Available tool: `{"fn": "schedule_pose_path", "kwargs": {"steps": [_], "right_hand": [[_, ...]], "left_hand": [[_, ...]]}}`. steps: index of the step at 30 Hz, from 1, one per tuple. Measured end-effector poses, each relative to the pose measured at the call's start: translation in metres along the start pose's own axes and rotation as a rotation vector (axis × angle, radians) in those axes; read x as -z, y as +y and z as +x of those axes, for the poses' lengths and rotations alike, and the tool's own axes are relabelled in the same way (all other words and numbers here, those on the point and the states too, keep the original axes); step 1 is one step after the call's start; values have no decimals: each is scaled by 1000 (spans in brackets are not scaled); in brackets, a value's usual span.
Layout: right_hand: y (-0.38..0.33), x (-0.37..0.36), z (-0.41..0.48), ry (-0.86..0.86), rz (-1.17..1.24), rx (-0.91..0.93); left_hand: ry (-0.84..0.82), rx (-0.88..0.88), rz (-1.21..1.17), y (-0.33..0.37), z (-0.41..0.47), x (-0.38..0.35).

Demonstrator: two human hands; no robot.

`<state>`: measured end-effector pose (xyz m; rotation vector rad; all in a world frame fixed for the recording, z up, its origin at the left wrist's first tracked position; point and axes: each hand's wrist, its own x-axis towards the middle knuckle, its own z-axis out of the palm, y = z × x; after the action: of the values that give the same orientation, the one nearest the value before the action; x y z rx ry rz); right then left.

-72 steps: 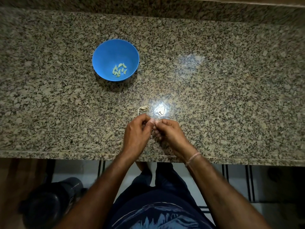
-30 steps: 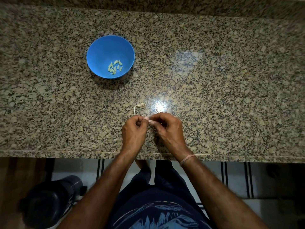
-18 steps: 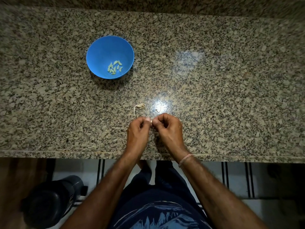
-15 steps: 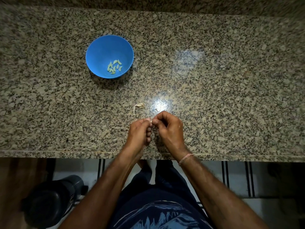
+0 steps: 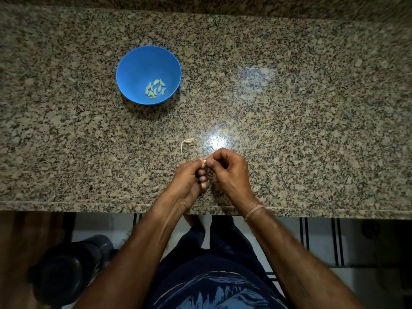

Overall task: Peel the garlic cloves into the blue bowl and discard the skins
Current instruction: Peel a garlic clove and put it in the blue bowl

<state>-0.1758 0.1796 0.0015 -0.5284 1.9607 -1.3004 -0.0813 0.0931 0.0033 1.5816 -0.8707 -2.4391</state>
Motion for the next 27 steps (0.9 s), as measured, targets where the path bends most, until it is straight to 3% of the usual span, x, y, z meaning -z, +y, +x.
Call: {"fn": "schedule_pose_path", "kwargs": {"steps": [5, 9, 11, 12, 15, 17, 22, 27], "right_hand": [[1, -1, -2, -73, 224, -202], [0, -2, 1, 4, -42, 93], [-1, -1, 4, 3, -54, 91], [-1, -1, 4, -18, -4, 11], [-9, 1, 3, -147, 329, -340], [-14, 4, 4, -200, 473, -486], [-13, 4, 5, -189, 509, -545], [-8, 1, 4, -111, 324, -375]], "left_hand": [[96, -231, 357, -6, -4, 3], [33, -19, -5, 0, -1, -1], [36, 42, -61, 3, -1, -4], [68, -22, 46, 2, -3, -5], [186, -462, 626, -2, -10, -3], [201, -640, 810, -1, -9, 2], [214, -597, 749, -1, -5, 9], [225, -606, 700, 2, -7, 12]]}}
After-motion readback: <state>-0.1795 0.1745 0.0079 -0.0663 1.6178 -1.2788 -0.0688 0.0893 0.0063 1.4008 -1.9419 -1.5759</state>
